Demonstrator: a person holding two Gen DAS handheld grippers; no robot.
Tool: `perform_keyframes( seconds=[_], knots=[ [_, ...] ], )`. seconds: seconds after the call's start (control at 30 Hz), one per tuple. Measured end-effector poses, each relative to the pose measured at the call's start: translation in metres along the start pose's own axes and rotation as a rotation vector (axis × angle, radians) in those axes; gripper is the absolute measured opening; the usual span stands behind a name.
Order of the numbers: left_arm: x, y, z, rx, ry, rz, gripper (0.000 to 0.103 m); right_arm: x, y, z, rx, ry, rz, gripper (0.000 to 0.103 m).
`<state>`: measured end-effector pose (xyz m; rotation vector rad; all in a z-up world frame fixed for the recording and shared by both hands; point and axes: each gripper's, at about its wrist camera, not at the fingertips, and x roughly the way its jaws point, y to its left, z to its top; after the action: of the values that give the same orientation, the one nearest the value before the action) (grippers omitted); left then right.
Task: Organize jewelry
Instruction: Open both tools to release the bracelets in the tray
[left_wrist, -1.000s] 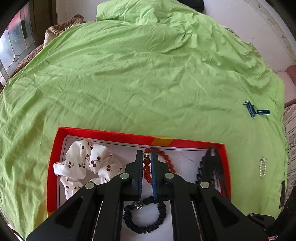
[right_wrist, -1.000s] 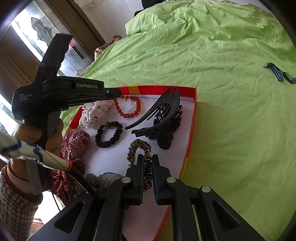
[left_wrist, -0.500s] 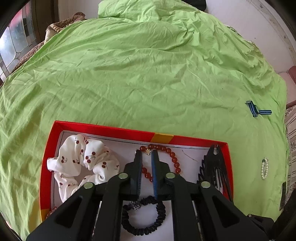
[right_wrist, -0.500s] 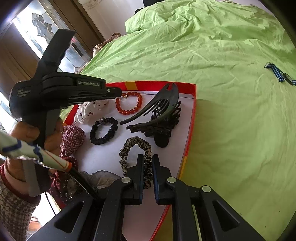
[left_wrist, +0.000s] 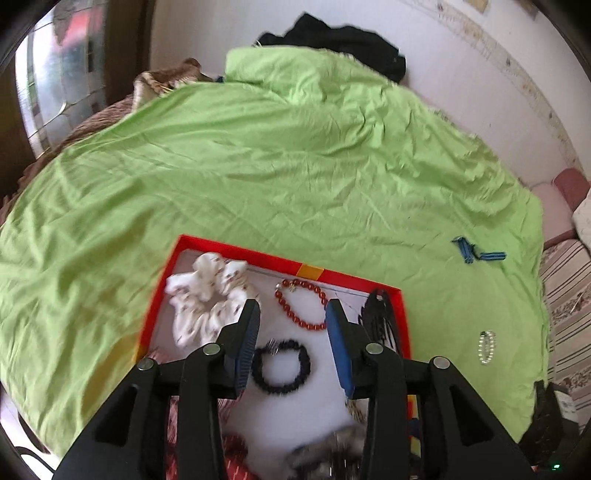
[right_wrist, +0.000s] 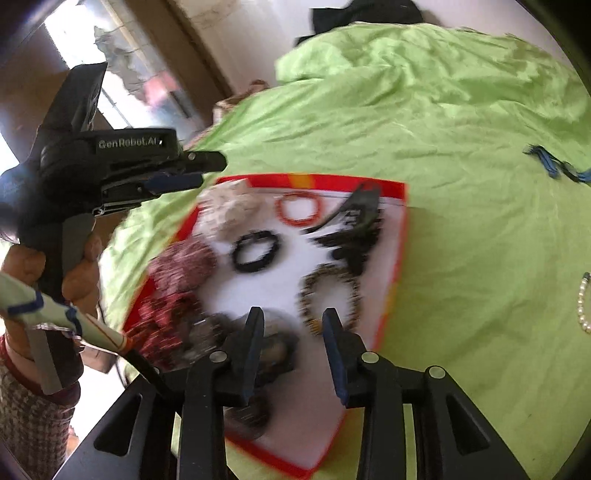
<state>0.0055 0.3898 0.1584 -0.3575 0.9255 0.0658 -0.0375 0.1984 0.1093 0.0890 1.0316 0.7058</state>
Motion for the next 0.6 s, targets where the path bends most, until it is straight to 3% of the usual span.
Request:
perform_keyframes(
  seconds=[0.17,0.33,0.6],
  knots=[
    [-0.042,0.025,-0.03,-0.098,-0.056,-0.013,0.041,0.021,0.02,-0.007,-0.051,0.07,0.021,0.027],
    [-0.066,0.043,-0.059,-0.144,-0.077,0.028,0.041,0.031,0.039,-0.021,-0.076,0.131,0.075,0.027],
    [-0.094,0.028,-0.085,-0.092,-0.146,0.11,0.042,-0.011,0.04,-0.023,-0.079,0.054,0.05,0.04]
  ],
)
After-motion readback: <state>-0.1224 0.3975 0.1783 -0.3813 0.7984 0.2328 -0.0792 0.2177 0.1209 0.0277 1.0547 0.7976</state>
